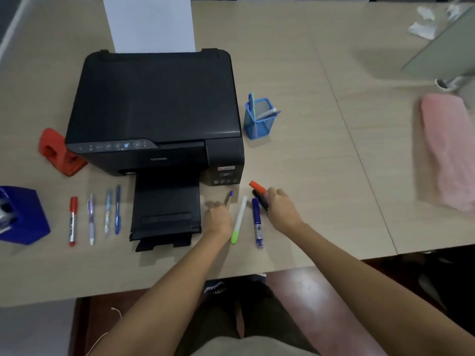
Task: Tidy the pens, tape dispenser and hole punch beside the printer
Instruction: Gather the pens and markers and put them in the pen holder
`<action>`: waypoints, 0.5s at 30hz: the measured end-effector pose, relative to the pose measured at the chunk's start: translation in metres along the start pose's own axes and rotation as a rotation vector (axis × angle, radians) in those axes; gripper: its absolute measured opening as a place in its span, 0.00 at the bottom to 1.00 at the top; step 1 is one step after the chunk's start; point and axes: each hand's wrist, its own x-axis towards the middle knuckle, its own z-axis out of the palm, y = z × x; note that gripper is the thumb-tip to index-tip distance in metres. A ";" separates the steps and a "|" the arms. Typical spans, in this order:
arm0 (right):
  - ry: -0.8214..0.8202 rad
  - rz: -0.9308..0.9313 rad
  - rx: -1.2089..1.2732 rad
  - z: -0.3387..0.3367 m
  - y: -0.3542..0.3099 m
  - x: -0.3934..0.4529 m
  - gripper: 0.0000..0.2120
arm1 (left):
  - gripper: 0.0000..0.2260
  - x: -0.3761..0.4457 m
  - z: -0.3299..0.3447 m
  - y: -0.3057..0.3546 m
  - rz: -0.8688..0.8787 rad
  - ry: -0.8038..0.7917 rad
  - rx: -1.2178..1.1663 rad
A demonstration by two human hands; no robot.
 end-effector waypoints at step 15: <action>-0.195 0.223 0.096 -0.016 0.043 0.016 0.15 | 0.14 -0.020 0.009 0.021 0.022 -0.068 0.065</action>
